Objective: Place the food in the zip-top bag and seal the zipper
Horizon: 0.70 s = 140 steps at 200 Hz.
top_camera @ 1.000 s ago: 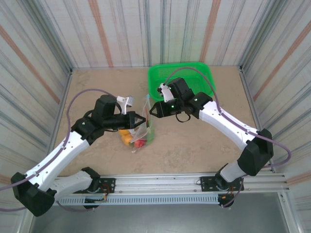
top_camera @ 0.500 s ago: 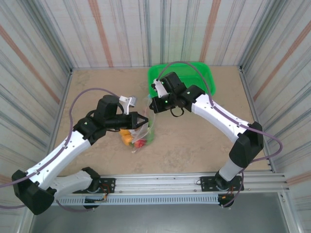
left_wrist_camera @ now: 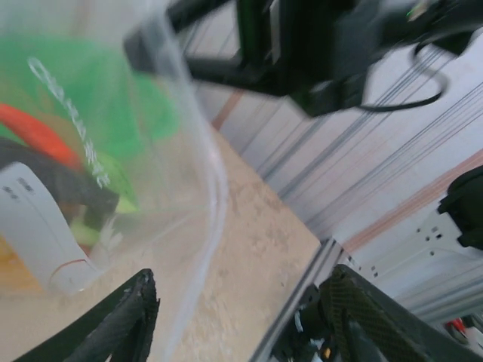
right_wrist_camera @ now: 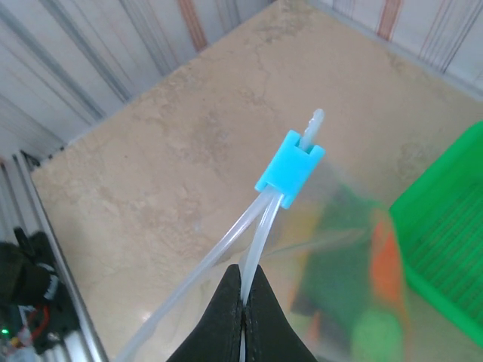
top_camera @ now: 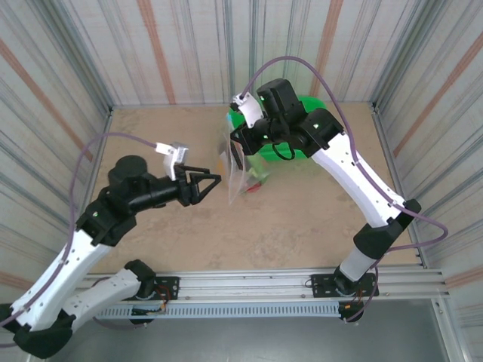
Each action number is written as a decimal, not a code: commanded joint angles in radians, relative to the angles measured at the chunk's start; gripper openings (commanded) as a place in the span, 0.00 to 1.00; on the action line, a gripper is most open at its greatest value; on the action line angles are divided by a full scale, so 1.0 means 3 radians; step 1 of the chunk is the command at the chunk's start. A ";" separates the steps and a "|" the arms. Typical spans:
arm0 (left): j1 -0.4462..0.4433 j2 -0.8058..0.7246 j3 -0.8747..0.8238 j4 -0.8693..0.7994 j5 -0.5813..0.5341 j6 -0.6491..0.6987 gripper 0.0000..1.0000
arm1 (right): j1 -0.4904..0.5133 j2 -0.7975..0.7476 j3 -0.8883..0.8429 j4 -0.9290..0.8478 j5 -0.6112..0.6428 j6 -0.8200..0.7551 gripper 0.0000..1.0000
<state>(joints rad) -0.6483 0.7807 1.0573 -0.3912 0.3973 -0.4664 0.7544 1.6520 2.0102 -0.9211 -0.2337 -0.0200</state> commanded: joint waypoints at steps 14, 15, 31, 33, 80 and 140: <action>-0.0015 -0.0098 0.0205 -0.0101 -0.0421 0.0450 0.64 | 0.0098 -0.0144 0.0007 -0.0244 -0.0188 -0.1302 0.00; -0.0013 -0.0092 0.0209 -0.0109 -0.0425 0.0455 0.64 | 0.0101 -0.0151 0.0002 -0.0251 -0.0198 -0.1346 0.00; -0.0016 -0.0002 0.0238 -0.0187 -0.0573 0.0648 0.62 | 0.0172 -0.0199 -0.0093 -0.0370 -0.0268 -0.1798 0.00; -0.0013 0.0004 0.0231 -0.0192 -0.0597 0.0677 0.62 | 0.0185 -0.0204 -0.0107 -0.0385 -0.0266 -0.1844 0.00; -0.0013 -0.0142 -0.0395 0.0356 -0.0240 0.1367 0.51 | 0.0359 -0.0675 -0.1274 -0.0095 -0.0255 -0.2510 0.00; -0.0029 -0.0208 -0.0771 0.0415 0.0639 0.2468 0.56 | 0.0369 -0.1264 -0.2194 0.0448 -0.0588 -0.2638 0.00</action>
<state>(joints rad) -0.6483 0.7361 0.8486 -0.3115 0.4213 0.0715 0.8627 1.3361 1.3861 -0.8650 -0.3416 -0.7620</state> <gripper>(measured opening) 0.538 0.047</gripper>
